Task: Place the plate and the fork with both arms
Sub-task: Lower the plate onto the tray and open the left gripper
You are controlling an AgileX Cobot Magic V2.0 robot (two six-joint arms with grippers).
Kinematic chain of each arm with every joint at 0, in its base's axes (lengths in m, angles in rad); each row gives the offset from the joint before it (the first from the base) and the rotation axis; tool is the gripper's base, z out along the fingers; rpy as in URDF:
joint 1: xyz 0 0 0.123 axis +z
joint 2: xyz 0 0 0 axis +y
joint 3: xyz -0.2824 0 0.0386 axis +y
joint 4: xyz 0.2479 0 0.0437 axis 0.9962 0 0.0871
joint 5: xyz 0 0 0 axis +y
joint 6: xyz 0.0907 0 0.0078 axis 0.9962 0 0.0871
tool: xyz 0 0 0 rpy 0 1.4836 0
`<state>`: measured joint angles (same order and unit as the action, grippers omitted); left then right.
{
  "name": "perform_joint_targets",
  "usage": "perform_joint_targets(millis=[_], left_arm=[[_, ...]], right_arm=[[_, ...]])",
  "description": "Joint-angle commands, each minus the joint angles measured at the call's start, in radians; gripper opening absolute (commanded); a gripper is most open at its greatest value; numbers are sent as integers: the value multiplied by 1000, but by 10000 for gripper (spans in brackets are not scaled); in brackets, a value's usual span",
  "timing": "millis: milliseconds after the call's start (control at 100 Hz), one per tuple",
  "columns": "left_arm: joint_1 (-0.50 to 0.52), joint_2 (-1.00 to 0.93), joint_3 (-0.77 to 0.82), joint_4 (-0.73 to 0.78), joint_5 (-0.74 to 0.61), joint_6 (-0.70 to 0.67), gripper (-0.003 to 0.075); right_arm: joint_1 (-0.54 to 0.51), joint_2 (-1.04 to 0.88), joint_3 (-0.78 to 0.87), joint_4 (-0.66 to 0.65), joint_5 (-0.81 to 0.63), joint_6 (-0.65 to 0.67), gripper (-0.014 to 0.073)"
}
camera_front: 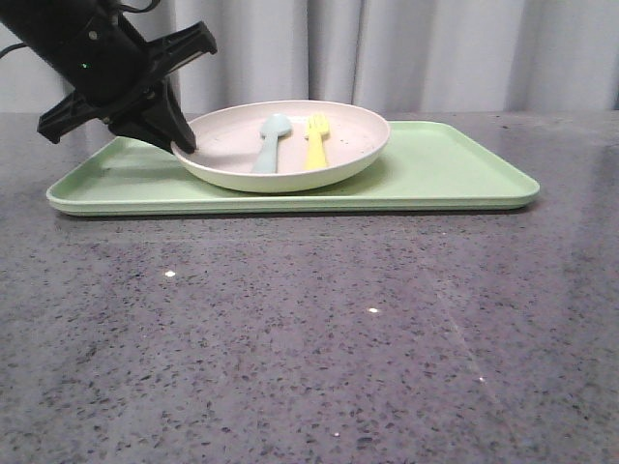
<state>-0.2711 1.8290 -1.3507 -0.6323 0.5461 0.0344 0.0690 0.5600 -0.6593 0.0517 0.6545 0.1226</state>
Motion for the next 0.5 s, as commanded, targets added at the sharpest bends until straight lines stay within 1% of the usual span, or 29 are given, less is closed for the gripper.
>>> perform_joint_targets(millis=[0,110,180,230,490], left_arm=[[-8,-50,-35,-33,-32,-11,74],[-8,-50,-35,-33,-28,-11,192],[-8,-54,-35,-33,-28,-11,239],[-8,-59,-35,-31,-28,-11,249],[-8,-118,-35,32,-19,-11,248]], right_arm=[[-1,10,-35,-1,-63,-9,527],[-1,10,-35,-1,-57,-9,527],[-1,10,-35,-1,-56,-9,527],[-1,10,-35,-1,-56,-9,527],[1,12,-35,20,-55,-8,527]])
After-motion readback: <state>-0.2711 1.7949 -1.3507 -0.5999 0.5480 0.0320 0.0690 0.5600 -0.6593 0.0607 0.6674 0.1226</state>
